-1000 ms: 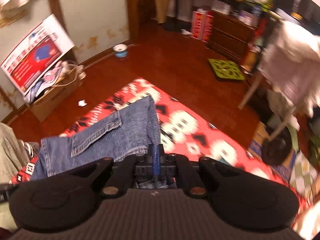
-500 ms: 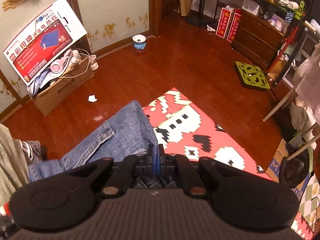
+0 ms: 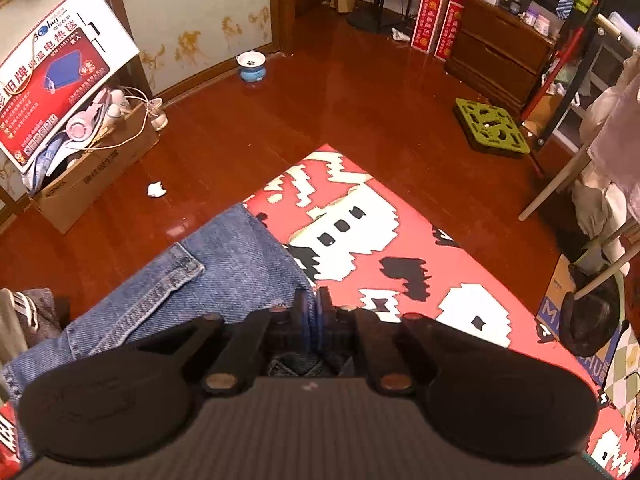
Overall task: Fold clothes
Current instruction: 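Lift the shorts off the mat with both grippers and carry them away, then lower the folded denim shorts onto the bedspread with both grippers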
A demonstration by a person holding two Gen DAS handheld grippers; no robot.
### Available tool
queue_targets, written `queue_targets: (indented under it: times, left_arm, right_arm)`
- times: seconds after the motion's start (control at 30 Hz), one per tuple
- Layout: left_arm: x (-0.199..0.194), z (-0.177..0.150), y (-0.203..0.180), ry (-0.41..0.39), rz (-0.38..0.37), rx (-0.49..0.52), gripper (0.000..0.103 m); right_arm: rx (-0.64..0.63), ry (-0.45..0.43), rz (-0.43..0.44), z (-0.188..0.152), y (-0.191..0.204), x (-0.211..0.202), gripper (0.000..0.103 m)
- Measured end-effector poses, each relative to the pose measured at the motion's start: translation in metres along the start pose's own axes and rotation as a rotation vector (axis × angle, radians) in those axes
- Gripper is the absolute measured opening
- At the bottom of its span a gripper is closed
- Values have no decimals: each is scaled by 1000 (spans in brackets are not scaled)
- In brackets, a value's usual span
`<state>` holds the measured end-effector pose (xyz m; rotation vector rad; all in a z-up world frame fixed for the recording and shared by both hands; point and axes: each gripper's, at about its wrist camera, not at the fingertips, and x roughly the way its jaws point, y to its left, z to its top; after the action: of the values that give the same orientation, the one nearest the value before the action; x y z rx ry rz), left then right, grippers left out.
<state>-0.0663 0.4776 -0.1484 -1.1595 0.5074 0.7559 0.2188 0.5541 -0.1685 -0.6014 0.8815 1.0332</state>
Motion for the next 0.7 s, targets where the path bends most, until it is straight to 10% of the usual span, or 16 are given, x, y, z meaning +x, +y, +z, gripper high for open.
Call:
queue_targets:
  times: [0.23,0.7]
  left_arm:
    - [-8,6,15,80,-68,-13,11]
    - [-28,36,30,287,-142,35,38]
  right_arm:
    - [71,-73,34,-33,-11,-68,24]
    - [191,-161,69,-221,47,-168,25]
